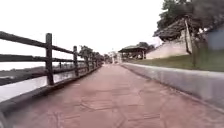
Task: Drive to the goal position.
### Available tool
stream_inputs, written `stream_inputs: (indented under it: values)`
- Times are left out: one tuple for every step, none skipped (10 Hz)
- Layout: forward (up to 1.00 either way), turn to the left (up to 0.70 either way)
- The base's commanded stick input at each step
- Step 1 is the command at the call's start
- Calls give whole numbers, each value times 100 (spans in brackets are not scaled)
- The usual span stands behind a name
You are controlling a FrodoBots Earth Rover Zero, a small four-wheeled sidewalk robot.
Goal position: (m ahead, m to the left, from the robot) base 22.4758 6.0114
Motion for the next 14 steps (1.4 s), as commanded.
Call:
stream_inputs:
  values:
    - [100, 0]
    - [100, 0]
    - [100, 0]
    - [100, 0]
    - [100, 0]
    - [100, 0]
    - [100, 0]
    - [100, 0]
    - [100, 0]
    - [100, 0]
    - [100, 0]
    - [100, 0]
    - [100, 0]
    - [100, 0]
